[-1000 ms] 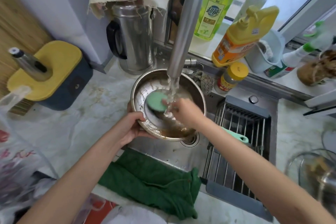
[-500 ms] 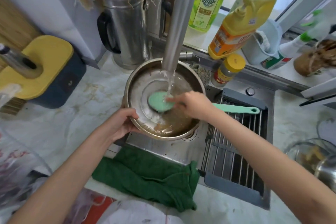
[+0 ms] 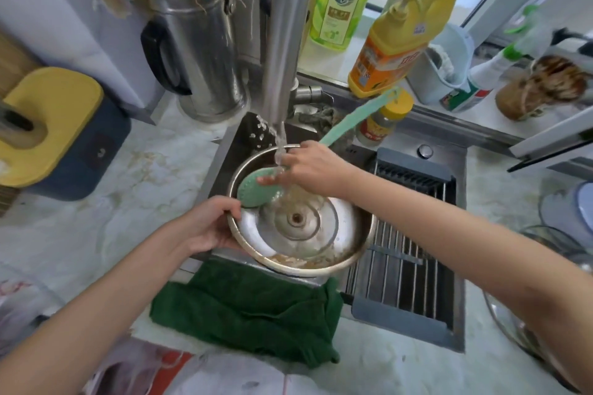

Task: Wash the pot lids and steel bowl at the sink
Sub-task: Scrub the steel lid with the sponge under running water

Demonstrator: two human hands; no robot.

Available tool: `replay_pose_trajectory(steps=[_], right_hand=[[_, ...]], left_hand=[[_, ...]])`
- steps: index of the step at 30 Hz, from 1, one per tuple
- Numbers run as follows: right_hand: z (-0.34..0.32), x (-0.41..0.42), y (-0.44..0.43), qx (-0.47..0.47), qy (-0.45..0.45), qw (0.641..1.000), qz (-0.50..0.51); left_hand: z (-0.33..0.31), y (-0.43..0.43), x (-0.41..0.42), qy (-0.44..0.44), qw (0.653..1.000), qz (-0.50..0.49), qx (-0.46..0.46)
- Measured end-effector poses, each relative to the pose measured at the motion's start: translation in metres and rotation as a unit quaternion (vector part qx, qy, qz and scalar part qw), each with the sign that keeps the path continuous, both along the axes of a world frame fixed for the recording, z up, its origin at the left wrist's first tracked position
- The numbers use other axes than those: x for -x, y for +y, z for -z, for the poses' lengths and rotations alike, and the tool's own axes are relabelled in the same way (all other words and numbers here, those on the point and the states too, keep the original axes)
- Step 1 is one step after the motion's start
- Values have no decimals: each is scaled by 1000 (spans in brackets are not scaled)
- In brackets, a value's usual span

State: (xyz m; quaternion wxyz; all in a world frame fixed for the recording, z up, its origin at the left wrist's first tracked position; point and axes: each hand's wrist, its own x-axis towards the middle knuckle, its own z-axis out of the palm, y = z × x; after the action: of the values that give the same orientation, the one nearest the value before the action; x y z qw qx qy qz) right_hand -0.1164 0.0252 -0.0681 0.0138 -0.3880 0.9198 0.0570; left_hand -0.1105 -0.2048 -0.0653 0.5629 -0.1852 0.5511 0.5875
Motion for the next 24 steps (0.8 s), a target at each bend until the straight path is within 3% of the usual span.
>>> replay_pose_trajectory(steps=[3, 5, 7, 8, 10, 11, 14, 16, 19, 21, 24], right_hand=[[-5, 9, 13, -89, 37, 994, 45], [-15, 8, 15, -154, -75, 972, 159], [-21, 11, 12, -231, -206, 911, 272], [-22, 13, 13, -258, -247, 890, 282], [-25, 15, 13, -300, -262, 889, 226], [-25, 17, 16, -309, -229, 906, 175], [-7, 19, 25, -191, -21, 980, -45], [2, 21, 19, -88, 76, 978, -174], [-1, 27, -4, -3, 160, 937, -311], [-4, 32, -7, -16, 152, 936, -318], [0, 34, 10, -43, 69, 972, -219]], left_hand=[[6, -4, 1, -34, 999, 13, 5], [11, -6, 2, -47, 999, 8, 4], [12, -6, 2, -59, 998, 14, 5], [11, -6, 2, -65, 998, 20, 6], [12, -8, 5, -67, 997, 34, 2], [12, -10, 7, -62, 997, 43, 3], [10, -10, 15, -42, 994, 101, 15], [4, -1, 15, -36, 990, 133, 24], [2, 13, 11, -43, 989, 138, 30], [5, 17, 13, -48, 988, 138, 39], [3, 15, 17, -59, 985, 151, 52]])
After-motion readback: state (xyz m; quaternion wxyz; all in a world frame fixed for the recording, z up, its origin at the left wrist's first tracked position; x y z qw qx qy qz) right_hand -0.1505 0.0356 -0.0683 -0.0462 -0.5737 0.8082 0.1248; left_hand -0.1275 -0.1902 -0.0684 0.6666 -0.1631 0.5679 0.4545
